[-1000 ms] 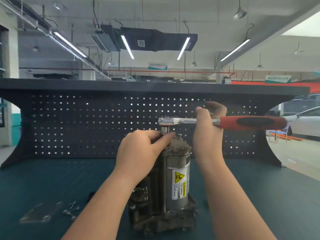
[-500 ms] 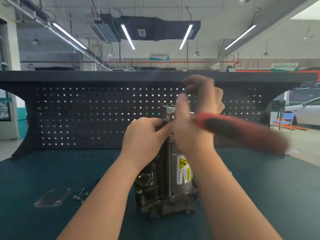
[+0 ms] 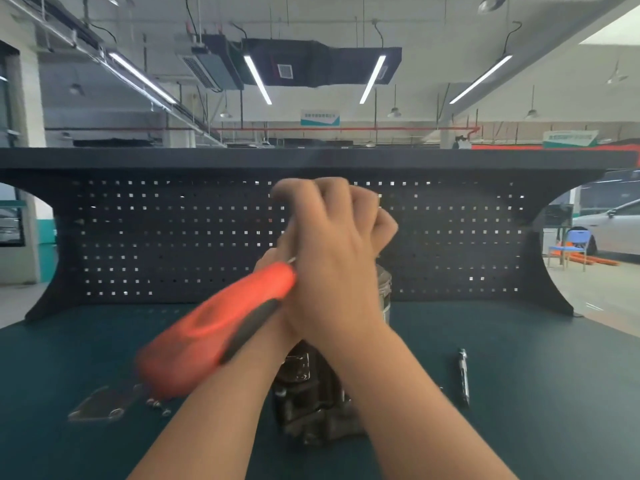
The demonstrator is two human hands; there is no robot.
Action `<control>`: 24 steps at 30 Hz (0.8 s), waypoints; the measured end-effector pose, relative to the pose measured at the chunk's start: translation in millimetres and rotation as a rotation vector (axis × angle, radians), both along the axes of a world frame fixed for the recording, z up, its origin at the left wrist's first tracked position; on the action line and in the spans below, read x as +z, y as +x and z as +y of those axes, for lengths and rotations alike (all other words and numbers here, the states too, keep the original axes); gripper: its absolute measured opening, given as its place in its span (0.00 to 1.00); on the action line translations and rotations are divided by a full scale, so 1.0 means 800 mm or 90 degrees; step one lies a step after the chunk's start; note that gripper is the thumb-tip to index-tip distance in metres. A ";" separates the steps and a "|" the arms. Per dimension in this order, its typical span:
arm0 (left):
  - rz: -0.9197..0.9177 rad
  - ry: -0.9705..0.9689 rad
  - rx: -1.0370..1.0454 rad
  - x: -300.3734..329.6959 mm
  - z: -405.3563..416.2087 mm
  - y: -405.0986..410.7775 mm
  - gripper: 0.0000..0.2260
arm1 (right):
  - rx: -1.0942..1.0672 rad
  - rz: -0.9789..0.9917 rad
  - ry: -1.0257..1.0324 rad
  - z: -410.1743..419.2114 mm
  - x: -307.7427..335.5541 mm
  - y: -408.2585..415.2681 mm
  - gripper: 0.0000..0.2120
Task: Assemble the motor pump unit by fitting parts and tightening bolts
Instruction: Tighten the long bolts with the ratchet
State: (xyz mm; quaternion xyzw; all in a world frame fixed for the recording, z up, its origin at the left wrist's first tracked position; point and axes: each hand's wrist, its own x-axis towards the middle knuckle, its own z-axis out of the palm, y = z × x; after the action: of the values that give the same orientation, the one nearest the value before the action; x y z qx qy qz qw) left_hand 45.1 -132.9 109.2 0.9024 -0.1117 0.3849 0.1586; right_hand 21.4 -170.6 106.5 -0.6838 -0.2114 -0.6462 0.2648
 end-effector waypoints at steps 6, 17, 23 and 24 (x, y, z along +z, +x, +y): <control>-0.004 -0.252 -0.280 -0.015 0.026 0.005 0.13 | 0.219 0.038 0.302 -0.086 0.023 0.017 0.08; -0.075 -0.155 -0.160 -0.011 0.017 0.007 0.21 | -0.023 0.024 0.038 -0.001 0.005 -0.006 0.19; -0.038 -0.220 -0.272 -0.015 0.023 0.009 0.17 | 0.109 -0.017 0.226 -0.070 0.020 0.016 0.13; -0.031 -0.231 -0.294 -0.015 0.022 0.007 0.15 | 0.141 0.000 0.270 -0.083 0.020 0.020 0.11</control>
State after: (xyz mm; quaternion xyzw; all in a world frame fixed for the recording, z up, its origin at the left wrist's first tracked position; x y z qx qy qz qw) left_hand 51.1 -115.1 97.0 0.8005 -0.2474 0.3739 0.3978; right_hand 37.6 -237.4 122.8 -0.5855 -0.1446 -0.6429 0.4721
